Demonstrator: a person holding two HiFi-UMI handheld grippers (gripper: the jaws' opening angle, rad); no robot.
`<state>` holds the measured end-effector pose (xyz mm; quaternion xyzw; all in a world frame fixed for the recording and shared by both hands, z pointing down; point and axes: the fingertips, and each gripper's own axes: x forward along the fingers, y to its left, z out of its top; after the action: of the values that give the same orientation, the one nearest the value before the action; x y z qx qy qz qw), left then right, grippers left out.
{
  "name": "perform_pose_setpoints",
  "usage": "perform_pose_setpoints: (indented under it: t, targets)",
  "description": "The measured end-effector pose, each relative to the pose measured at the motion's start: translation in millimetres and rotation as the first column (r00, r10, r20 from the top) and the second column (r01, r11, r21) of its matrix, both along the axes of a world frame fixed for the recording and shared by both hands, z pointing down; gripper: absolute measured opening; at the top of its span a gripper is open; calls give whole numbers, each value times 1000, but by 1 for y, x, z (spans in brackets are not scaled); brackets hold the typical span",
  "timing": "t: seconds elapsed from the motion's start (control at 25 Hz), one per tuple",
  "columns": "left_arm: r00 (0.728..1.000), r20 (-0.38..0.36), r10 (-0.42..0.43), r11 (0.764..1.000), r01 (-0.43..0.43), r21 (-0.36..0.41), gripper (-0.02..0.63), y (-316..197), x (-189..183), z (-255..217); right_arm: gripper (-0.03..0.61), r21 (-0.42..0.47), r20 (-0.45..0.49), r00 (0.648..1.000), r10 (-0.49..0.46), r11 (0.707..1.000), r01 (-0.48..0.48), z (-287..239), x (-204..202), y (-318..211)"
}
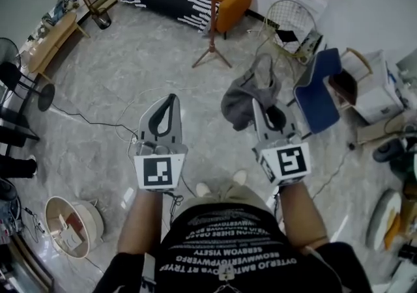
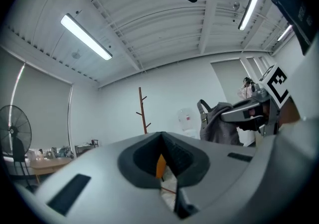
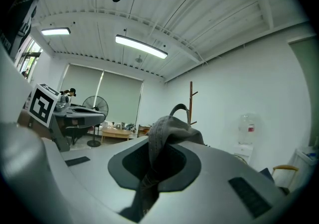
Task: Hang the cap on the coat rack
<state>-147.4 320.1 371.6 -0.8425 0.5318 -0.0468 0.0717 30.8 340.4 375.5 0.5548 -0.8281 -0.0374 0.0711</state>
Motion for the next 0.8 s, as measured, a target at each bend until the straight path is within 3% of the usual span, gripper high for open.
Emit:
perform_pose_setpoints:
  t: [0.8]
  targets:
    - [1000, -1, 15, 1000, -15, 27, 0, -15, 2, 6, 12, 32, -35, 999, -18, 999, 19, -5, -8, -11]
